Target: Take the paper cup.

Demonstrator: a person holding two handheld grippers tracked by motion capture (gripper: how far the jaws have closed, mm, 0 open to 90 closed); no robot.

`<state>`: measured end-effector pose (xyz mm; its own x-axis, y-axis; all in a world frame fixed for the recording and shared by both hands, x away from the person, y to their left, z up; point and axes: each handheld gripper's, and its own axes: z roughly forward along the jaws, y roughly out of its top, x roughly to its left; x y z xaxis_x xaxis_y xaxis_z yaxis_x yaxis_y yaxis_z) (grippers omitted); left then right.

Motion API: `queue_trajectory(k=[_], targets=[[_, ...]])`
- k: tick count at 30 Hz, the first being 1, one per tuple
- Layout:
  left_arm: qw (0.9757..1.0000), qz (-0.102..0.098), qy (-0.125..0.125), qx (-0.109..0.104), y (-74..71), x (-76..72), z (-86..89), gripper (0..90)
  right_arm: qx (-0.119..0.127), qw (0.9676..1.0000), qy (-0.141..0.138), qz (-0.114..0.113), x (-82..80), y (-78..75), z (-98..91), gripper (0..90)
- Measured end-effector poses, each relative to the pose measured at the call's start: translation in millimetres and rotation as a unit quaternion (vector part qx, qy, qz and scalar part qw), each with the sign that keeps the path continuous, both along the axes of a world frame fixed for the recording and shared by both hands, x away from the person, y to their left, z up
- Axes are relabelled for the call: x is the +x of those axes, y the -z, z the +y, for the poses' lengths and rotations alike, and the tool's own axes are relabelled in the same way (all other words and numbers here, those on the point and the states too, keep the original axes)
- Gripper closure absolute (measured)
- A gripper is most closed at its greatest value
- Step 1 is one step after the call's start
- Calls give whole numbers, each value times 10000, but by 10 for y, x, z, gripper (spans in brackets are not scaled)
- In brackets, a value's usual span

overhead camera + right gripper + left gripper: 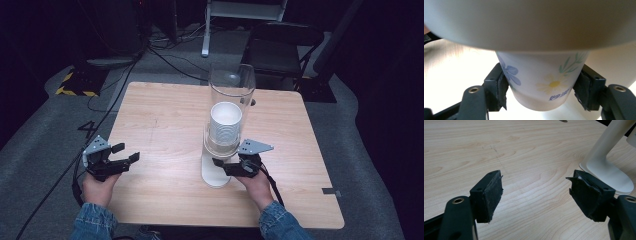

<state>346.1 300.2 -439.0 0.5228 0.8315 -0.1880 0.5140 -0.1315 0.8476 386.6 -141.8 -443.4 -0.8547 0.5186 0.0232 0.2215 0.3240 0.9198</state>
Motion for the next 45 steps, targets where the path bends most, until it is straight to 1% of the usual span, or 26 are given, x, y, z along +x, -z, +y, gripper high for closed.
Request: queue_trajectory(k=[3, 8, 12, 14, 18, 22, 23, 28, 29, 32, 33, 36, 37, 38, 39, 40, 41, 42, 45], targets=[[10000, 0, 4, -1, 0, 0, -1, 259, 15, 10000, 9, -4, 0, 5, -2, 355], [10000, -11, -6, -29, 1, 0, 4, 259, 76, 9999, 30, 96, -19, 10, -4, 356], [10000, -8, -6, -53, 0, -4, 4, 259, 81, 9999, 29, 131, -30, 6, -9, 356], [10000, -14, -8, -48, 0, -3, 7, 259, 104, 9997, 27, 204, -50, 2, -12, 357], [10000, -7, 0, -56, 2, 0, 7, 258, 101, 9998, 30, 179, -50, 6, -13, 357], [10000, -7, -1, -43, 1, 0, 2, 259, 161, 9997, 32, 175, -37, 23, -2, 357], [10000, -3, -1, -41, 0, 0, 2, 259, 214, 9996, 29, 198, -32, 36, 11, 357], [10000, -3, 0, -50, 3, 2, 3, 259, 270, 9994, 37, 227, -38, 47, 20, 357], [10000, -6, 5, -62, 3, 2, 4, 259, 297, 9992, 12, 268, -31, 65, 35, 359], [10000, -9, -5, -67, -1, -2, 4, 259, 305, 9992, 19, 251, -31, 68, 32, 360], [10000, -17, 5, -62, -5, -4, 16, 259, 238, 9995, 26, 224, -34, 57, 14, 360], [10000, -10, -16, -87, -1, -3, 22, 259, 215, 9995, 26, 231, -41, 58, 2, 359], [10000, -2, -21, -86, -2, -3, 26, 259, 166, 9996, 43, 212, -47, 55, -3, 359], [10000, -5, -18, -83, -2, -2, 27, 259, 8, 9998, 73, 159, -51, 52, -6, 361], [10000, -11, -18, -82, -3, -3, 27, 259, -199, 9992, 68, 335, -35, 86, -4, 367], [10000, -17, -18, -84, -4, -3, 27, 259, -311, 9988, 95, 374, -36, 112, 5, 367], [10000, -17, -18, -84, -4, -3, 27, 259, -311, 9988, 95, 374, -36, 112, 5, 367], [10000, -18, -14, -86, -6, -3, 31, 259, -365, 9985, 100, 397, -42, 144, 8, 367], [9999, -14, -24, -99, -4, -2, 36, 259, -411, 9986, 100, 309, -61, 140, -10, 365]])
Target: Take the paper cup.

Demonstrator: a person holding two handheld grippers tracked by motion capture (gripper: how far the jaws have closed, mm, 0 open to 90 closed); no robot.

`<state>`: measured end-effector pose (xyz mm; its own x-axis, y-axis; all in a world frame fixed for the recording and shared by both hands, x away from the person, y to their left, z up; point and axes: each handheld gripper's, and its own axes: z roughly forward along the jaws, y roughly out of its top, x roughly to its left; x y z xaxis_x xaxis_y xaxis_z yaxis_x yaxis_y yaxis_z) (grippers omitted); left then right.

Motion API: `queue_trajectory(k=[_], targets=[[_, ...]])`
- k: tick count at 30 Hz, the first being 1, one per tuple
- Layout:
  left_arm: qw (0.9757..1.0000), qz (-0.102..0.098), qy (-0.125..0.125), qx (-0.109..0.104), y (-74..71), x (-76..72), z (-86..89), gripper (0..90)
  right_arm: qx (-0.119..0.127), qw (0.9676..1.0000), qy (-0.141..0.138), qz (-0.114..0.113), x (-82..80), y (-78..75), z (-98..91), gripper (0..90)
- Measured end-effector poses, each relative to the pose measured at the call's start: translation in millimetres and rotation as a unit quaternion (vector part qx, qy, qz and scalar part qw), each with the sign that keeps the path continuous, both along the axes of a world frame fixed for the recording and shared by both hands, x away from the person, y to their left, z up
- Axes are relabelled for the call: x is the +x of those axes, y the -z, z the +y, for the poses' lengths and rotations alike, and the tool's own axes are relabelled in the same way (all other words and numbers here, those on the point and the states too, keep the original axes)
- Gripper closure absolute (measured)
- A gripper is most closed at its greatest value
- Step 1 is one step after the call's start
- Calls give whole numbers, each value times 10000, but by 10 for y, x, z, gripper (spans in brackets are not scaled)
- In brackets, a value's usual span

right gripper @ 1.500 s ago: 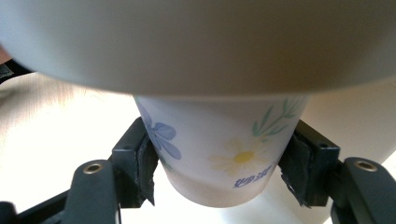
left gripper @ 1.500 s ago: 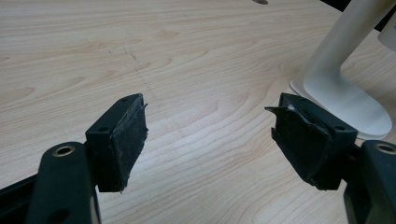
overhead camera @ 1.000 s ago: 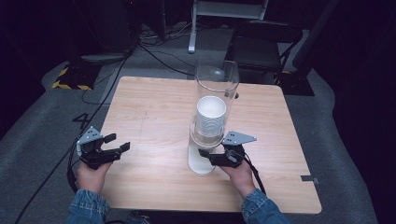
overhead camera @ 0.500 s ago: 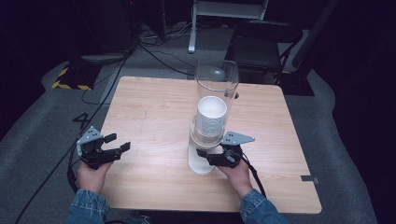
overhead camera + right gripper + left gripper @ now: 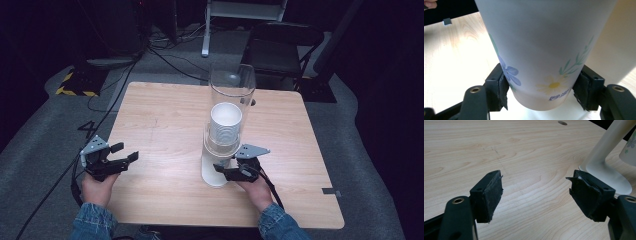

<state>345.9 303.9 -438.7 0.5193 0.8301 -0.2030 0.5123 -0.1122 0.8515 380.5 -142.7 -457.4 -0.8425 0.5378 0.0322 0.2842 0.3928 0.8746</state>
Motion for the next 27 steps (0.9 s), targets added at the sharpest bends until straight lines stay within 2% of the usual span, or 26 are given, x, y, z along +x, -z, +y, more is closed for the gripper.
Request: queue_trajectory(k=[3, 5, 11, 13, 15, 21, 27], targets=[[10000, 3, 2, 2, 1, 2, 0, 259, -36, 10000, -7, 29, -5, 10, -16, 364], [10000, 9, -5, -18, 1, 1, -2, 259, -210, 9997, -2, 85, -20, 55, -29, 364], [10000, 5, 15, -47, 7, 24, -5, 259, -426, 9989, -10, 203, -51, 115, -63, 363], [10000, 10, 14, -94, 12, 42, -13, 259, -567, 9980, 3, 291, -96, 167, -114, 364], [9999, 11, 39, -127, 16, 58, -20, 260, -594, 9977, 3, 335, -118, 176, -150, 364], [9998, 19, 69, -179, 28, 100, -40, 261, -814, 9960, 66, 365, -190, 204, -241, 364], [9997, 50, 74, -229, 44, 136, -58, 262, -757, 9962, 264, 350, -234, 164, -477, 364]])
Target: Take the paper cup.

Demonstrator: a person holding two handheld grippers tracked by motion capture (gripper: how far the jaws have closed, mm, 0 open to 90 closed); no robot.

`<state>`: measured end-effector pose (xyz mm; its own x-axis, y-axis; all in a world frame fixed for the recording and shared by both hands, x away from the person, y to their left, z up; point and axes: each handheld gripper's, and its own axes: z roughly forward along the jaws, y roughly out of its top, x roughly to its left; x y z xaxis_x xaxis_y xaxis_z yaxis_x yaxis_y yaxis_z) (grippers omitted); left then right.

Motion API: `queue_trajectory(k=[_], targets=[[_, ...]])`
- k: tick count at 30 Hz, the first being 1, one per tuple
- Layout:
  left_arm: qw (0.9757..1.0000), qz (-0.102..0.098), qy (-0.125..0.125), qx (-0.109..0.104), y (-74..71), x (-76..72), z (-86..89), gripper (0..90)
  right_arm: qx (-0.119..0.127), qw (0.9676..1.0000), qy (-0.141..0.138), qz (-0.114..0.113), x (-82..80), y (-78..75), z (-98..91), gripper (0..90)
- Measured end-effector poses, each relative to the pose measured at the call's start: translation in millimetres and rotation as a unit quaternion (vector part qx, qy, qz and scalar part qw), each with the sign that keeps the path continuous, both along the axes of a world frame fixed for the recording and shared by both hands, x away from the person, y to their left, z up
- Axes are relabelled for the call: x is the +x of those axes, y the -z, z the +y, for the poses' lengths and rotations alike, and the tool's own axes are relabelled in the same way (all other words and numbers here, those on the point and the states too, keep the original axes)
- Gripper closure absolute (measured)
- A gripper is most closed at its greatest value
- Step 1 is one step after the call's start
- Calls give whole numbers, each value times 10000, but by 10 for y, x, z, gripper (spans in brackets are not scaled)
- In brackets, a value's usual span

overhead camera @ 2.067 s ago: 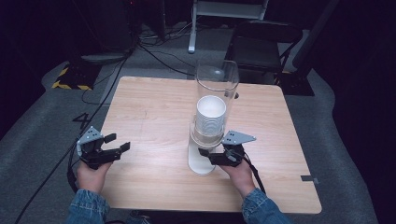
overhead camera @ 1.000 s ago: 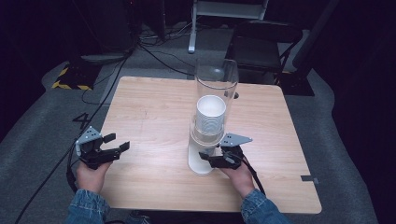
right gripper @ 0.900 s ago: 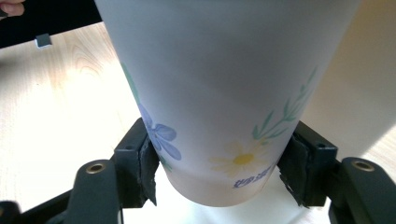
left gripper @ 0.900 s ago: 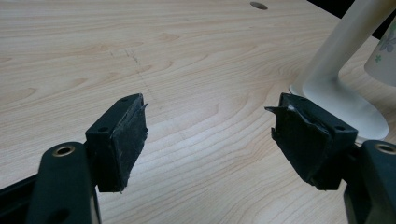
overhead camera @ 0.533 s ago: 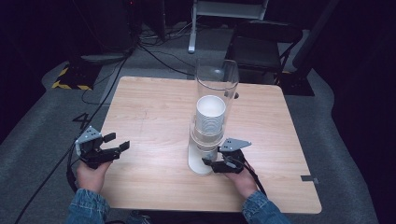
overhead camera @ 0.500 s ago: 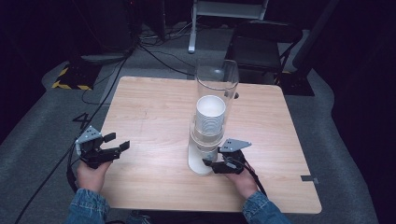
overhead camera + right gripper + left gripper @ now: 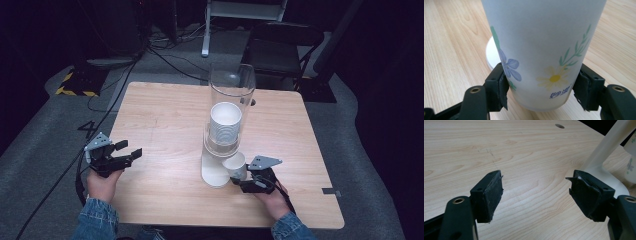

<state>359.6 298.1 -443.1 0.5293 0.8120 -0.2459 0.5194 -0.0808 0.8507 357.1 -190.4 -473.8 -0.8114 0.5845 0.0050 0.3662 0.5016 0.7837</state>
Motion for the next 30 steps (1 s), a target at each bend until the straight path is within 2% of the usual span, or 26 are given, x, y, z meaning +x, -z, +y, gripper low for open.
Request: queue_trajectory(k=[2, 7, 9, 11, 13, 15, 16, 20, 22, 24, 25, 27, 28, 30], targets=[[10000, -8, 3, 3, 5, 13, -6, 262, 66, 9998, 176, -28, -6, -41, -146, 364], [10000, 8, 3, 21, 8, 13, -13, 262, 128, 9992, 349, -113, -13, -97, -271, 364], [10000, 2, -8, 20, 8, 13, -9, 261, 281, 9980, 533, -213, -8, -161, -378, 364], [10000, 5, -14, 29, 13, 16, -3, 261, 364, 9973, 589, -246, -1, -193, -411, 364], [10000, 20, -40, 46, 19, 14, -12, 261, 517, 9949, 764, -406, 21, -293, -497, 363], [9999, 28, -14, 111, 20, 10, -14, 261, 556, 9943, 802, -437, 28, -312, -515, 363], [9999, 53, -32, 118, 22, 1, -25, 261, 644, 9925, 914, -502, 59, -360, -573, 363], [9997, 55, -52, 220, 29, -10, -39, 261, 746, 9900, 1080, -512, 117, -400, -647, 361], [9997, 64, -42, 247, 31, -13, -40, 261, 851, 9873, 1232, -532, 168, -425, -702, 359], [9996, 80, -27, 275, 30, -18, -40, 262, 1061, 9834, 1358, -562, 240, -433, -766, 356], [9996, 89, -17, 285, 29, -21, -41, 262, 1061, 9834, 1358, -562, 240, -433, -766, 356], [9995, 87, -12, 317, 32, -27, -47, 265, 1106, 9809, 1489, -582, 300, -425, -801, 355], [9994, 119, -13, 324, 35, -29, -54, 264, 1070, 9795, 1582, -637, 367, -405, -839, 355], [9993, 129, -10, 347, 35, -28, -56, 265, 994, 9787, 1670, -656, 422, -377, -864, 355]])
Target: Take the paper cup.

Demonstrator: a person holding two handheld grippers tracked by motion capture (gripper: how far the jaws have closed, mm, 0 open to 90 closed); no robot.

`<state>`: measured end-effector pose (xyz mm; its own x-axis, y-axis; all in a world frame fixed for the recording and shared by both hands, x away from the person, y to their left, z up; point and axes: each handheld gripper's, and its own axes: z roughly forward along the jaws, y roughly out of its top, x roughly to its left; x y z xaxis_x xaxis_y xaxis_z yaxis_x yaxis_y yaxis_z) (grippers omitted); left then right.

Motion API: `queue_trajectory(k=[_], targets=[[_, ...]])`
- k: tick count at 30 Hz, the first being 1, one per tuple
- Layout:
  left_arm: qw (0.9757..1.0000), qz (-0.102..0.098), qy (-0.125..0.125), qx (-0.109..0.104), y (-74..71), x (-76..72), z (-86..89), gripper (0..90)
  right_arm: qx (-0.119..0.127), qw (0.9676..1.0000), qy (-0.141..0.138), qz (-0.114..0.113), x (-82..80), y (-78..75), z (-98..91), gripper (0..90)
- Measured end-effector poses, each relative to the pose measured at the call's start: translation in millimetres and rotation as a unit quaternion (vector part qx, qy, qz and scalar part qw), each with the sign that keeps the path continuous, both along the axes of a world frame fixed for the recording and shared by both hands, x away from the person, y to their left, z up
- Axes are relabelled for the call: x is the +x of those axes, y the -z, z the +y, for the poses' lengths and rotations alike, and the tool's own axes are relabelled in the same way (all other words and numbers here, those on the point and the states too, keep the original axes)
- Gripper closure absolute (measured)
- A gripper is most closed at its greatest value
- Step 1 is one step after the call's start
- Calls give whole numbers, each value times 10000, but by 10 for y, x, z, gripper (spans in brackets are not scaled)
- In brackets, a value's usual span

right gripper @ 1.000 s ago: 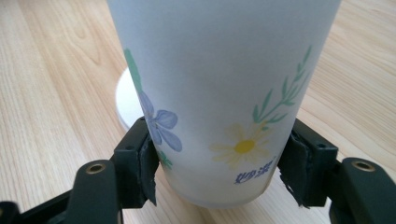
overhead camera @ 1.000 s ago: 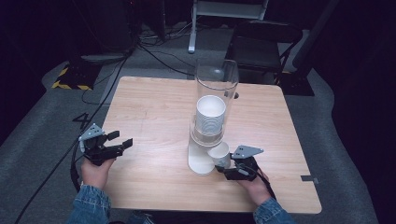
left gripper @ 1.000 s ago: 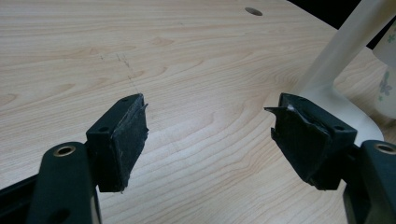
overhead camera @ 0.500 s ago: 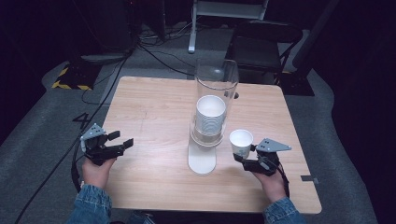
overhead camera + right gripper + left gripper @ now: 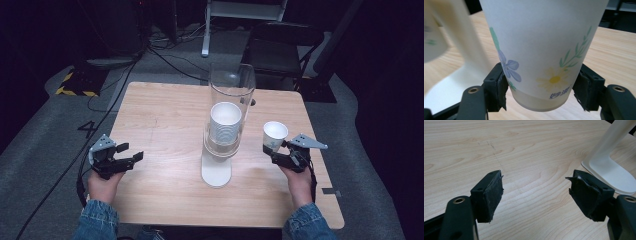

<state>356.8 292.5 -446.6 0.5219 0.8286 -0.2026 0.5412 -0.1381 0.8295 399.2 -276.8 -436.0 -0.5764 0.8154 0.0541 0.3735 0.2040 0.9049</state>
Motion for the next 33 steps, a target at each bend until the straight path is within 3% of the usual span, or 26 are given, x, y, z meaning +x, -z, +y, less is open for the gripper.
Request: queue_trajectory(k=[7, 15, 24, 28, 33], targets=[[10000, 10, 26, 0, 1, 3, -2, 268, -267, 9978, 575, 186, 229, 164, -98, 355], [10000, 2, 44, 10, 7, 3, -13, 269, -473, 9934, 957, 429, 393, 329, -111, 354], [10000, 6, 50, 15, 10, 4, -16, 269, -527, 9915, 990, 656, 451, 433, -78, 351], [10000, 20, 72, -1, 5, 3, -14, 269, -460, 9919, 867, 807, 466, 473, -62, 350], [10000, 27, 59, 5, 5, 2, -6, 269, -631, 9909, 690, 965, 487, 537, -2, 349]])
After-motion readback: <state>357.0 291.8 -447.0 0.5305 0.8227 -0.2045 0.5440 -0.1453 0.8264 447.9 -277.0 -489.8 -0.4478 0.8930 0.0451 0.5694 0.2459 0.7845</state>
